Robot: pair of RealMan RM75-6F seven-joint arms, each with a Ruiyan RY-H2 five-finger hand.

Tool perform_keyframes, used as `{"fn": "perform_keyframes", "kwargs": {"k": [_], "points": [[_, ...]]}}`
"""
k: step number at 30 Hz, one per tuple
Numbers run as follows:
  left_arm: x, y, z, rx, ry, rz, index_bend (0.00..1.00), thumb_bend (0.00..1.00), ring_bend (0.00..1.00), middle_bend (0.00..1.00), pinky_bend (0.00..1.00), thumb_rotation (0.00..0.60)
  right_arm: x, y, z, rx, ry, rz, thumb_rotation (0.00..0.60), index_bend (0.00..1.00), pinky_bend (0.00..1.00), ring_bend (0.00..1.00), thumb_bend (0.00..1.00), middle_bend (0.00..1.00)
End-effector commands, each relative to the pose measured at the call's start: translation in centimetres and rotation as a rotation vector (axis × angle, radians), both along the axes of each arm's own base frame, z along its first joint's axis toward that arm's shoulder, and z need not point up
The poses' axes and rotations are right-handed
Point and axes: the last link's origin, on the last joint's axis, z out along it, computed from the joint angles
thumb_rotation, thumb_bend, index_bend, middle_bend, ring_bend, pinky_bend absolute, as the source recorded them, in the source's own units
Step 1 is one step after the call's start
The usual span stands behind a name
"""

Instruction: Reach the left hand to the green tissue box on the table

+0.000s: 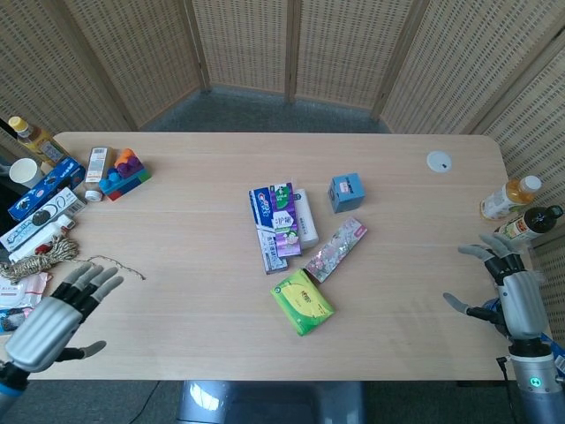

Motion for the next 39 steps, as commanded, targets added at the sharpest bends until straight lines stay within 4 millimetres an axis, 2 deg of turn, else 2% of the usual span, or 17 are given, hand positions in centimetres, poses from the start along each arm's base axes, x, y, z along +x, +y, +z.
{"fn": "perform_keyframes", "kwargs": {"k": [1, 4, 10, 19, 34, 39], "points": [[2.2, 3.8, -2.4, -0.065, 0.055, -0.189, 0.01, 0.11, 0.0, 0.0, 0.0, 0.6, 0.0, 0.0, 0.2, -0.005, -0.003, 0.002, 0.6, 0.27, 0.08, 0.15, 0.0, 0.35], [3.2, 5.7, -4.7, -0.132, 0.107, -0.262, 0.0, 0.11, 0.0, 0.0, 0.0, 0.6, 0.1, 0.1, 0.3, -0.011, -0.01, 0.003, 0.6, 0.27, 0.08, 0.15, 0.0, 0.36], [5.6, 8.1, -9.4, -0.214, 0.196, -0.412, 0.0, 0.08, 0.0, 0.0, 0.0, 0.6, 0.1, 0.2, 0.6, -0.017, -0.018, 0.003, 0.6, 0.27, 0.08, 0.15, 0.0, 0.35], [10.9, 10.2, -14.9, -0.215, 0.299, -0.663, 0.0, 0.0, 0.0, 0.0, 0.0, 0.6, 0.0, 0.1, 1.4, -0.039, -0.032, -0.002, 0.6, 0.27, 0.08, 0.15, 0.0, 0.35], [15.7, 12.4, -23.6, -0.242, 0.39, -0.691, 0.0, 0.0, 0.0, 0.0, 0.0, 0.6, -0.6, -0.2, 2.9, -0.078, -0.076, -0.015, 0.6, 0.27, 0.07, 0.15, 0.0, 0.35], [17.6, 12.4, -26.5, -0.248, 0.38, -0.683, 0.0, 0.0, 0.0, 0.0, 0.0, 0.6, -0.7, -0.3, 3.1, -0.078, -0.086, -0.019, 0.6, 0.27, 0.08, 0.15, 0.0, 0.35]]}}
